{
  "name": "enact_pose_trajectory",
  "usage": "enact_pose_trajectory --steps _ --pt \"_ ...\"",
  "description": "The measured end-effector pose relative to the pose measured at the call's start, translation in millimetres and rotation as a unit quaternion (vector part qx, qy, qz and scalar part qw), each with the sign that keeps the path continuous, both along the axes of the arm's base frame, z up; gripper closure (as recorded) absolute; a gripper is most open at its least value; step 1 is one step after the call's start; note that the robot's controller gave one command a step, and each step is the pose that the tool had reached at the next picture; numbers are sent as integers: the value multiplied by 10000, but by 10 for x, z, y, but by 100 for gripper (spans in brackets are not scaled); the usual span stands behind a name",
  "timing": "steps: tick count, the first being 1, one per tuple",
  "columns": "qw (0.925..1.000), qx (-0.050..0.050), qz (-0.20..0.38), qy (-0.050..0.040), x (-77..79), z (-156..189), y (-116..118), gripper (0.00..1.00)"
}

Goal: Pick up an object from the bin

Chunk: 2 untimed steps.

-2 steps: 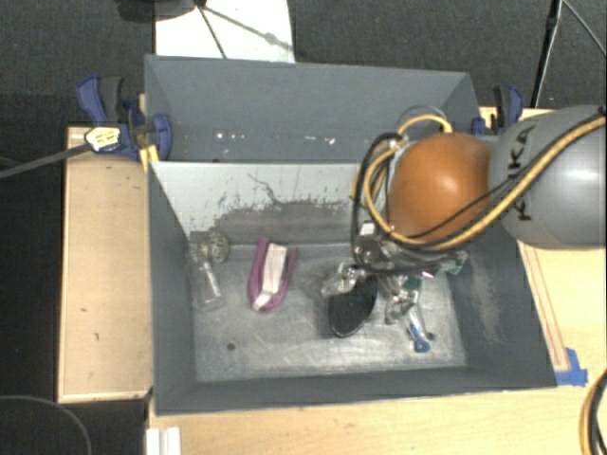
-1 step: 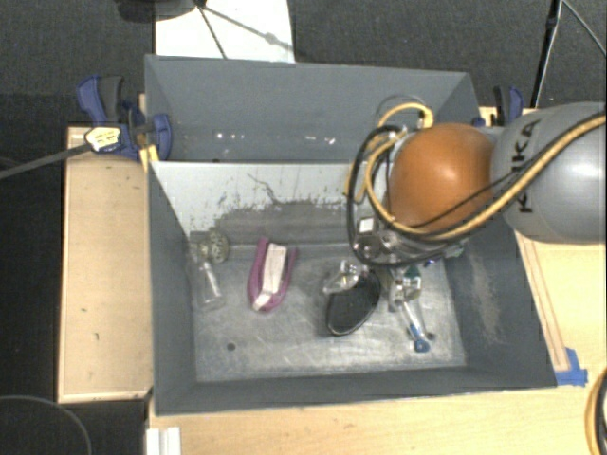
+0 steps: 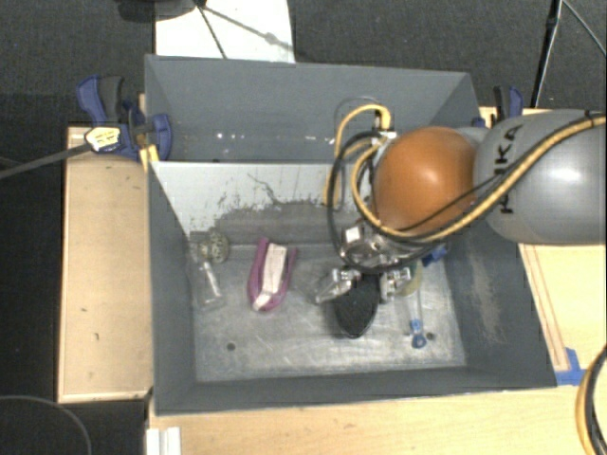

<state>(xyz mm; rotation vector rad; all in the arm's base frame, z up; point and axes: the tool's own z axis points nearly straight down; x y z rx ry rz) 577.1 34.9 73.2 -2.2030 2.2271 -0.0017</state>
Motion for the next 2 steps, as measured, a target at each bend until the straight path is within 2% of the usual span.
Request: enact_pose_trajectory --steps 1,2 --pt "10000 0 -34 0 10 10 11 0" --pt "10000 2 -53 -19 28 34 15 100"
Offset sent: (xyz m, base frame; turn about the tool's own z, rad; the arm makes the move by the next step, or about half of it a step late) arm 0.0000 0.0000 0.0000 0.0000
